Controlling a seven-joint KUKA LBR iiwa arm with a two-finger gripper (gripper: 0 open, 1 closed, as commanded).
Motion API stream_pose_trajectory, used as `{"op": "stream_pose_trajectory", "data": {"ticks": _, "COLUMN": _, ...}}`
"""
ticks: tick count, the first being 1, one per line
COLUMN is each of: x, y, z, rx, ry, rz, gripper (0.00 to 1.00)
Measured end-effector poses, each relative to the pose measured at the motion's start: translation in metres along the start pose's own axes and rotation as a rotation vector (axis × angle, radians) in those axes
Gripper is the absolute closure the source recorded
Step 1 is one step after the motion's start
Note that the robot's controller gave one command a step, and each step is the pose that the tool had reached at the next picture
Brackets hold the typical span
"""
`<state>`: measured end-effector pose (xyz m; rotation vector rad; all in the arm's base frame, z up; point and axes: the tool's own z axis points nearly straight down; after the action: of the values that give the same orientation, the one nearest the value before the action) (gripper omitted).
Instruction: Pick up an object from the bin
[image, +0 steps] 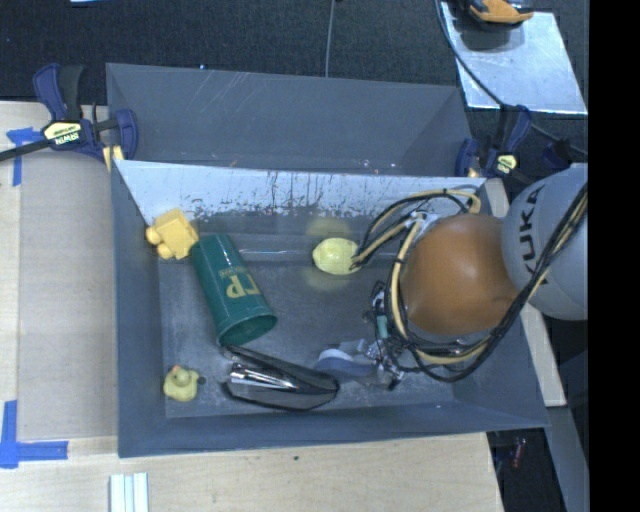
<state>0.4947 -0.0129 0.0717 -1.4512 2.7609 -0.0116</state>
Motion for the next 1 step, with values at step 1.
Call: {"op": "stream_pose_trajectory", "data": {"ticks": 1, "x": 0.0013, "y": 0.0024, "z": -0.0230, "rx": -0.010, "ry": 0.006, "rz": 0.001, "gripper": 1.00}}
